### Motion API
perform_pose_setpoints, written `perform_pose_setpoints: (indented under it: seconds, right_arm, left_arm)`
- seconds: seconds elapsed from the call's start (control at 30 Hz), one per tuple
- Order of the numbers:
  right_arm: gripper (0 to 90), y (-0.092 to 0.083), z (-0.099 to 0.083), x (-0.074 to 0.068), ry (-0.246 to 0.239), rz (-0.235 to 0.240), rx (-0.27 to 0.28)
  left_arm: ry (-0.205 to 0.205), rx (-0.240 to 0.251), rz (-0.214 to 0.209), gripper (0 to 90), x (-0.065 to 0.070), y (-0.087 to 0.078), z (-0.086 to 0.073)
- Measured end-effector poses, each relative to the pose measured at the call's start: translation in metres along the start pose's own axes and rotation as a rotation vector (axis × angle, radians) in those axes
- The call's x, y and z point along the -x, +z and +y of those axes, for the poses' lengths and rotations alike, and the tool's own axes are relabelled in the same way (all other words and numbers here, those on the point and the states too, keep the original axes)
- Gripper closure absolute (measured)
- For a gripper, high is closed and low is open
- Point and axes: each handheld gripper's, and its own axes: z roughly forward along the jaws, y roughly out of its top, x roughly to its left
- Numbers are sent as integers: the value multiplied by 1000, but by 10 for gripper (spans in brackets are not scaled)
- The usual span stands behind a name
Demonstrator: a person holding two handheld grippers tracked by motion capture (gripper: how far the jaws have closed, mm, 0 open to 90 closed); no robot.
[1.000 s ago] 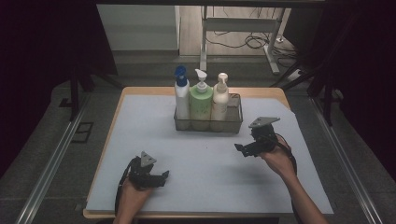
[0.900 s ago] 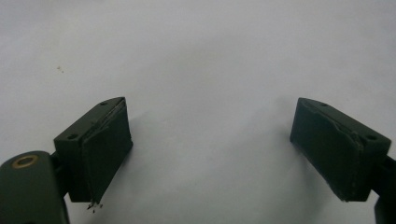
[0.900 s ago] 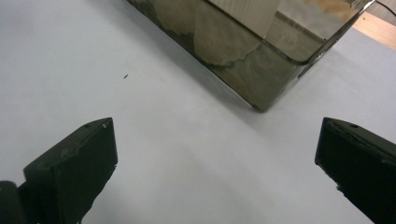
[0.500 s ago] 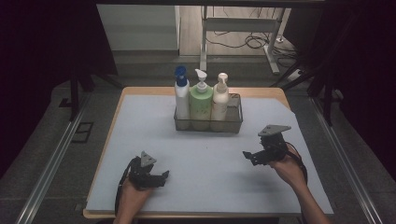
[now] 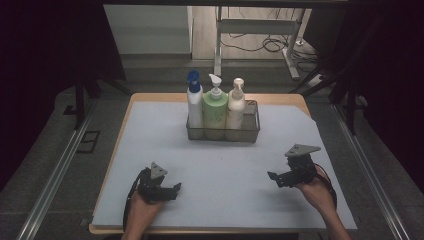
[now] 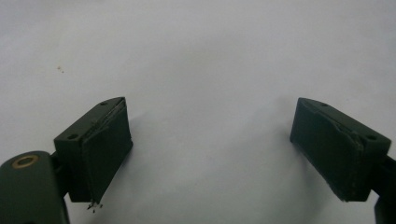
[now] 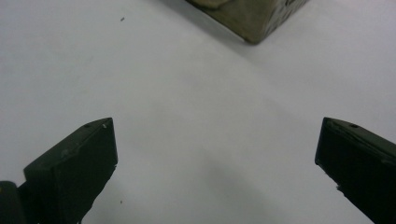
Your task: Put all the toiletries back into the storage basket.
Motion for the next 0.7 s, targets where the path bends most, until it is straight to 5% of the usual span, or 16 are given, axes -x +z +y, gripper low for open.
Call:
perform_pose_setpoints:
  seconds: [0.7]
  right_arm:
    - [0, 27, -54, -3, 53, 20, -32]
  left_arm:
    - [0, 0, 0, 120, 0, 0, 0]
